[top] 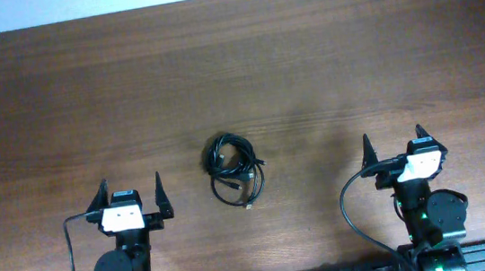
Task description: Untangle cables
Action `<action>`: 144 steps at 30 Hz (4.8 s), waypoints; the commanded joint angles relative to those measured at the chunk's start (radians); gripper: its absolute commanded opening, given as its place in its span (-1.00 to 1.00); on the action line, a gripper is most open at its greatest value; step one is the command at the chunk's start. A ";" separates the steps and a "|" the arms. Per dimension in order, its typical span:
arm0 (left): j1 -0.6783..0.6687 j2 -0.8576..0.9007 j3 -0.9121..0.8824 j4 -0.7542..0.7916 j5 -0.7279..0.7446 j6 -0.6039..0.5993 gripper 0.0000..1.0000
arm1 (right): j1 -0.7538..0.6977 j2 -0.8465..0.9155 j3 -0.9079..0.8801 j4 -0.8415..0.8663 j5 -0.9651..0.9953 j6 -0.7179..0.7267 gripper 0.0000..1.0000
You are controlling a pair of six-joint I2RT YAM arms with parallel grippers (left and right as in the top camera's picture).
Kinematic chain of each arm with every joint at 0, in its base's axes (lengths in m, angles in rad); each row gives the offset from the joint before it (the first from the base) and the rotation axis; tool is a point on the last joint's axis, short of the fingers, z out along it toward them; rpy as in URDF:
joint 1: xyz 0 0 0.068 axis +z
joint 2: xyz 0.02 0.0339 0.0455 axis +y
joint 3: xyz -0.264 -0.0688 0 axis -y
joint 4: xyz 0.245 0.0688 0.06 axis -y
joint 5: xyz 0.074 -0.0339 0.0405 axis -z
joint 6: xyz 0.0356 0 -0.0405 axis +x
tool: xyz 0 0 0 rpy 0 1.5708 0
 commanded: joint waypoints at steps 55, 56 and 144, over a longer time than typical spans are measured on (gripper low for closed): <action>-0.003 -0.005 -0.006 0.164 0.303 0.016 0.97 | 0.005 -0.007 -0.009 -0.001 0.019 -0.006 0.97; -0.003 -0.005 -0.006 0.164 0.334 0.014 0.98 | 0.005 -0.007 -0.009 -0.001 0.019 -0.006 0.97; -0.516 1.659 0.905 -0.495 -0.195 -1.046 -1.00 | 0.005 0.001 -0.008 0.024 -0.251 0.617 0.97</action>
